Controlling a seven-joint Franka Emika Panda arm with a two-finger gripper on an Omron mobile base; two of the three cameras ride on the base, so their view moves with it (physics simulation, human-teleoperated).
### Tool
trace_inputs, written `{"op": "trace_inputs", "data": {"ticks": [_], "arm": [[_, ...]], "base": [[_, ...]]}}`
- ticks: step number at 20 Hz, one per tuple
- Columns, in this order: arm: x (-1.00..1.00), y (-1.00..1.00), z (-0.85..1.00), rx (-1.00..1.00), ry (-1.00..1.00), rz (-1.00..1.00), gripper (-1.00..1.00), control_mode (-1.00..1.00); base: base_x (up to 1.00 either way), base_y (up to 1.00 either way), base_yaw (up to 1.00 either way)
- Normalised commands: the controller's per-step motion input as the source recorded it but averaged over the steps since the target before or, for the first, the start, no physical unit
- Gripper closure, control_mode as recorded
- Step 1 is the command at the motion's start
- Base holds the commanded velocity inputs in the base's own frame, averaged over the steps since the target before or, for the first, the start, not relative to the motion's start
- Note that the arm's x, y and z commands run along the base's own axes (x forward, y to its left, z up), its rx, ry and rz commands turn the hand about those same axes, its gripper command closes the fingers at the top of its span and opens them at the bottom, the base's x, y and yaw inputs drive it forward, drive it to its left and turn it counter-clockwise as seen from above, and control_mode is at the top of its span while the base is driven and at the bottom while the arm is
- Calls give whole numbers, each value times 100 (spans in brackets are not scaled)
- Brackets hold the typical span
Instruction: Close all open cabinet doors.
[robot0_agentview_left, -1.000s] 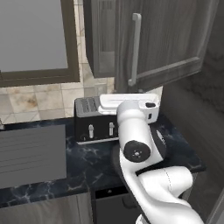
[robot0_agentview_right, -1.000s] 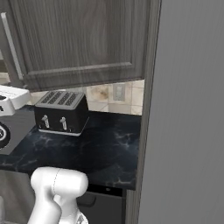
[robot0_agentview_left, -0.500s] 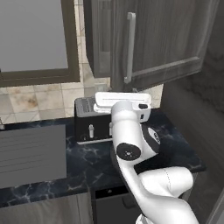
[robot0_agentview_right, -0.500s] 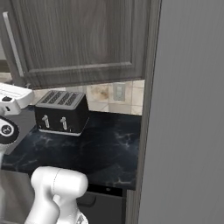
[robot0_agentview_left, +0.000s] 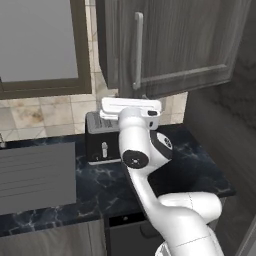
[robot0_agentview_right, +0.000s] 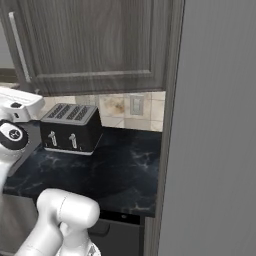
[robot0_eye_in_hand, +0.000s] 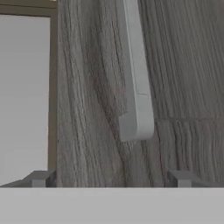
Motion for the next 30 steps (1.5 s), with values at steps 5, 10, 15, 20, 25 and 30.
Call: {"op": "trace_inputs", "data": {"ticks": [5,10,15,20,25,30], "arm": [[43,-3,-2,0,0,0,-100,-100],[43,-1,0,0,0,0,-100,-100],[37,0,0,0,0,0,-100,-100],[35,0,0,0,0,0,-100,-100],[34,0,0,0,0,0,-100,-100],[31,0,0,0,0,0,-100,-100]], "base": [[0,0,0],[0,0,0],[0,0,0],[0,0,0],[0,0,0],[0,0,0]]}}
